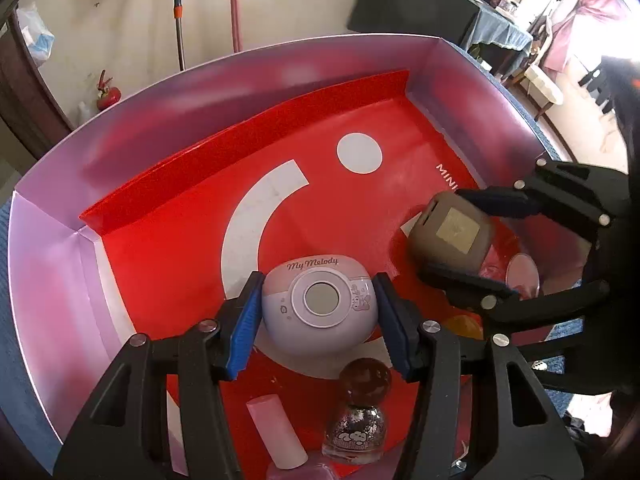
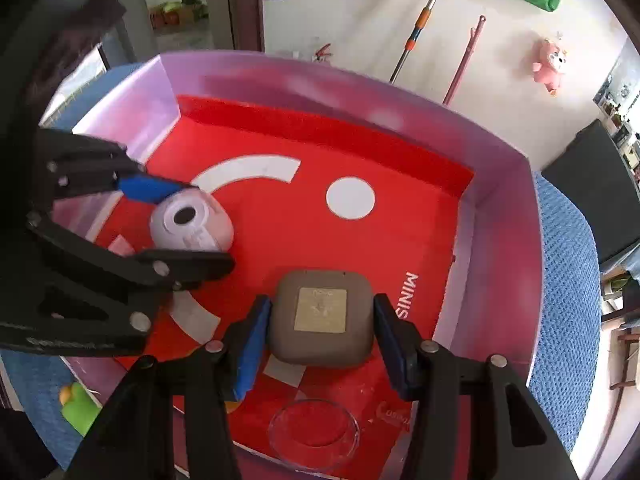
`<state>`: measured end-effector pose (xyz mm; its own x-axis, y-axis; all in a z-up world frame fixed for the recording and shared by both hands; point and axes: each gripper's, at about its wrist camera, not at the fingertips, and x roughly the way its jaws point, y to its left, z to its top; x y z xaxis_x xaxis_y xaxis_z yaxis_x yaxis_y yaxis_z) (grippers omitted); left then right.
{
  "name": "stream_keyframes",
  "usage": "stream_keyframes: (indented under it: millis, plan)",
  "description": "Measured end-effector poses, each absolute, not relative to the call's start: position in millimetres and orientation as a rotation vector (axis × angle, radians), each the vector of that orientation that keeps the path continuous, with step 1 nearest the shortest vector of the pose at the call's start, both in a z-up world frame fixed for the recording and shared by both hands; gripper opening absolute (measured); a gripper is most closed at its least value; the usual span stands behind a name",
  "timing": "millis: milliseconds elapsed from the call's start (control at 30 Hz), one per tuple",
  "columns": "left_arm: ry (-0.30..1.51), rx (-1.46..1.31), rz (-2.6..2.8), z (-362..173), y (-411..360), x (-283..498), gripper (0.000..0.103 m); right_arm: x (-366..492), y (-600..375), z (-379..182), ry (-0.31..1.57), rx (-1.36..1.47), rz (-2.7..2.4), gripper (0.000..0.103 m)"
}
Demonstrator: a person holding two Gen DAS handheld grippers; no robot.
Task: Organize rigid objects
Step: 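Carry the pink compact and brown case into the tray and open both tools, then withdraw both tools from the tray toward the remaining objects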
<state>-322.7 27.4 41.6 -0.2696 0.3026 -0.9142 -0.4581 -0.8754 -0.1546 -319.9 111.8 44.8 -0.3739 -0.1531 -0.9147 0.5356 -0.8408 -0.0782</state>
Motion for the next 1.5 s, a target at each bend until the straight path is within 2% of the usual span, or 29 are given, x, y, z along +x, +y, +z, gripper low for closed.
stream_keyframes:
  millis: [333, 700, 800, 967, 1100, 1367, 1500]
  plan:
    - [0.196, -1.514, 2.166, 42.7, 27.7, -318.2, 0.052, -319.3, 114.6, 42.2, 0.510, 1.449, -2.242, 0.054]
    - [0.113, -1.529, 2.146, 43.6, 18.2, -319.6, 0.054, -320.8, 113.3, 44.1, 0.525, 1.457, -2.236, 0.054]
    - [0.087, -1.520, 2.150, 47.3, 16.0, -318.6, 0.056, -318.7, 113.5, 45.2, 0.536, 1.452, -2.236, 0.054]
    - [0.040, -1.459, 2.184, 60.4, 10.7, -313.5, 0.066, -315.0, 113.1, 51.1, 0.534, 1.428, -2.256, 0.055]
    - [0.005, -1.409, 2.205, 76.6, 9.9, -303.0, 0.066, -312.9, 117.6, 58.6, 0.512, 1.419, -2.272, 0.055]
    - [-0.017, -1.231, 2.321, 117.9, 3.2, -265.9, 0.075, -281.3, 121.4, 89.5, 0.484, 1.302, -2.341, 0.069]
    - [-0.001, -1.143, 2.390, 135.2, 0.6, -238.2, 0.076, -258.4, 130.3, 113.5, 0.429, 1.212, -2.397, 0.079]
